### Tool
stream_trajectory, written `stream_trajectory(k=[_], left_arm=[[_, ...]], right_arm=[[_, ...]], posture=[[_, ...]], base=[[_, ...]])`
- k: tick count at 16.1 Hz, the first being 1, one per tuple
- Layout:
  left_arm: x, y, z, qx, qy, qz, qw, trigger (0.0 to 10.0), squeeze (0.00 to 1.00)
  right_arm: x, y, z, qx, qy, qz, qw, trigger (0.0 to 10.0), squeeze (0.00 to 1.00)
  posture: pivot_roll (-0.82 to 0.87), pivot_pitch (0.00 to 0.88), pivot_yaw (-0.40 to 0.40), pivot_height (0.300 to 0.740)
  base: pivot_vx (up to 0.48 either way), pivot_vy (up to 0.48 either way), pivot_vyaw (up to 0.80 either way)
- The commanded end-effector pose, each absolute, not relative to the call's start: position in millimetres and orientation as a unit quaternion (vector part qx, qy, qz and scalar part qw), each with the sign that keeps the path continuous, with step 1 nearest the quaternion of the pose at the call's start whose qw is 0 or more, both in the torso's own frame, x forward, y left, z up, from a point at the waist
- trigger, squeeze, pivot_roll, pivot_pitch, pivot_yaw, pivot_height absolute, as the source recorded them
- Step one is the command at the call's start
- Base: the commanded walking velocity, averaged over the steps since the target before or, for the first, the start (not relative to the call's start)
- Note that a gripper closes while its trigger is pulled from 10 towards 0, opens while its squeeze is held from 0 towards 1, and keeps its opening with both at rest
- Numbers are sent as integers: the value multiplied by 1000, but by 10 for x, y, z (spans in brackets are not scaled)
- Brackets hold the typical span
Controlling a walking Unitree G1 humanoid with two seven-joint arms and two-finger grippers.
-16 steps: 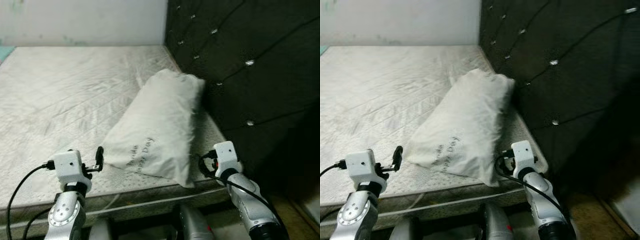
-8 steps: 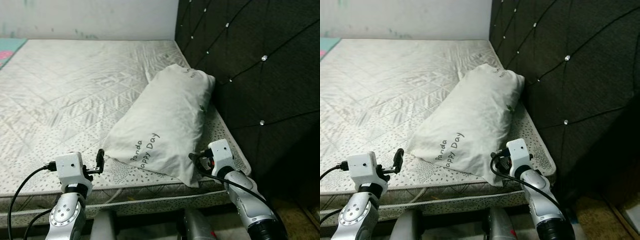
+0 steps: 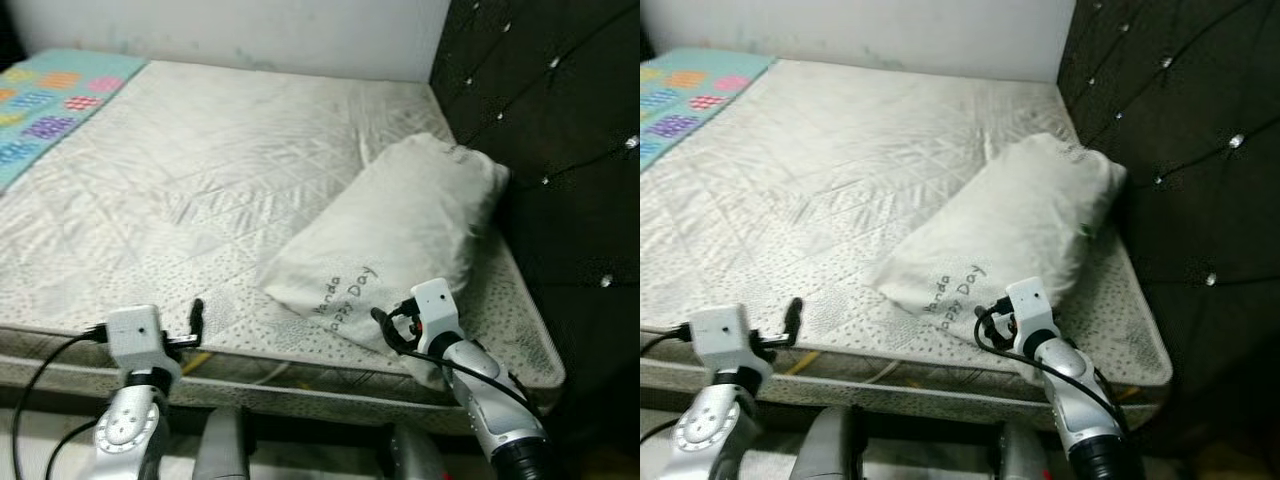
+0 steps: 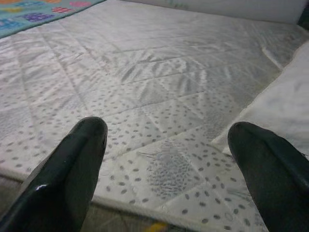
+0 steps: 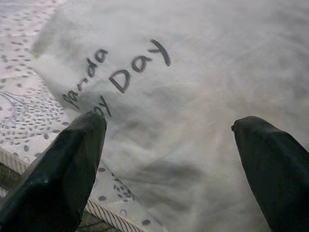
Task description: Clean up the room
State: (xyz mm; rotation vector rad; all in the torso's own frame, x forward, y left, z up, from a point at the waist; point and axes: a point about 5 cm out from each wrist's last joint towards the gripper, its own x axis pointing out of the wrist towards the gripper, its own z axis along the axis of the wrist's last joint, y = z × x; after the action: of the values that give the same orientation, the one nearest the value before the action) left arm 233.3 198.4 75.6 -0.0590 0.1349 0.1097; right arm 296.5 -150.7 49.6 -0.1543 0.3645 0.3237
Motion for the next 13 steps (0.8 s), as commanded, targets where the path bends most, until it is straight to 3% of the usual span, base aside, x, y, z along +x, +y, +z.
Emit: stream_trajectory(k=[1, 5, 9, 13], left_arm=[[2346, 1947, 781, -28, 69, 44, 996, 10000, 0], [2376, 1981, 818, -34, 80, 36, 996, 10000, 0], [2368, 1949, 800, -45, 97, 16, 994, 10000, 0], [2390, 1803, 826, -57, 107, -42, 992, 10000, 0]], right_arm=[[3016, -1510, 518, -72, 185, 144, 969, 10000, 0], [3221, -1278, 612, -51, 187, 93, 977, 10000, 0], [3249, -1088, 497, -44, 233, 77, 968, 10000, 0], [3319, -1163, 456, -48, 242, 12, 969, 10000, 0]], posture=[[-52, 0, -71, 602], [-39, 0, -58, 602], [-30, 0, -53, 602], [-10, 0, -54, 602]], base=[[0, 0, 0], [0, 0, 0], [0, 0, 0], [0, 0, 0]])
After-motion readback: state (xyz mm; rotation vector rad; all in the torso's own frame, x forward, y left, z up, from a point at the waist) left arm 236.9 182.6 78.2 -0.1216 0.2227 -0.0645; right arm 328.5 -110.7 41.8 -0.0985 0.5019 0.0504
